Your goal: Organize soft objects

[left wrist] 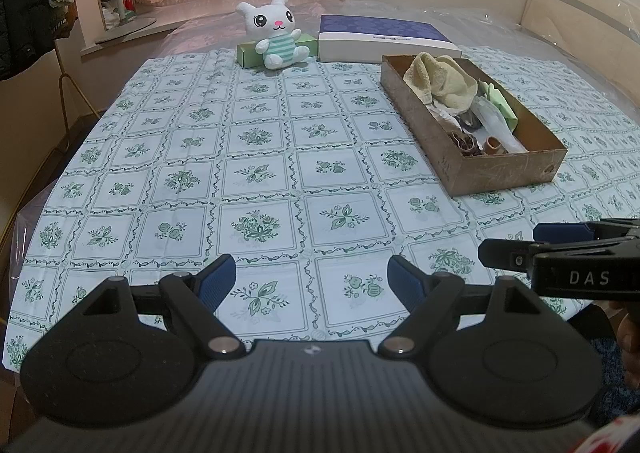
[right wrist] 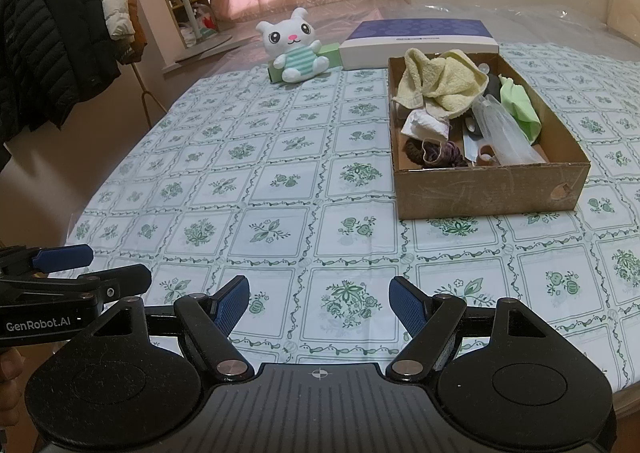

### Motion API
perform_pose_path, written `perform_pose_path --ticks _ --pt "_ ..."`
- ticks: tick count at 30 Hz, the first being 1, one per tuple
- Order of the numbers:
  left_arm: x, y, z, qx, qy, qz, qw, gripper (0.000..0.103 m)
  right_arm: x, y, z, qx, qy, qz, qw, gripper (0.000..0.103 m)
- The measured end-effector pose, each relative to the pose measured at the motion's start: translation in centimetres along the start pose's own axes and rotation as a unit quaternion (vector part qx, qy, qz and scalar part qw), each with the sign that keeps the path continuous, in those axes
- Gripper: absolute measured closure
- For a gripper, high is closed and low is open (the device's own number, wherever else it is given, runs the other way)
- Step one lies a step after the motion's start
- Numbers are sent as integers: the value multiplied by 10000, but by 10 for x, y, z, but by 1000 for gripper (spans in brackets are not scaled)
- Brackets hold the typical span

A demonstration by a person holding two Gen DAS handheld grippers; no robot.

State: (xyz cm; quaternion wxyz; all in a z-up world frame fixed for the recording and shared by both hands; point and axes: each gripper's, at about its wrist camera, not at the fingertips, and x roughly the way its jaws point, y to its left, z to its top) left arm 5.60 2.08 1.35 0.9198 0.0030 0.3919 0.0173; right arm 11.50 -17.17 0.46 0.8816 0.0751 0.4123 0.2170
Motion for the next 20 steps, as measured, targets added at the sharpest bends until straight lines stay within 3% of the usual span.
perform_pose_path --ticks 20 --pt "3 1 -2 6 11 -48 10000 21 0 -2 -1 39 19 -12 10000 26"
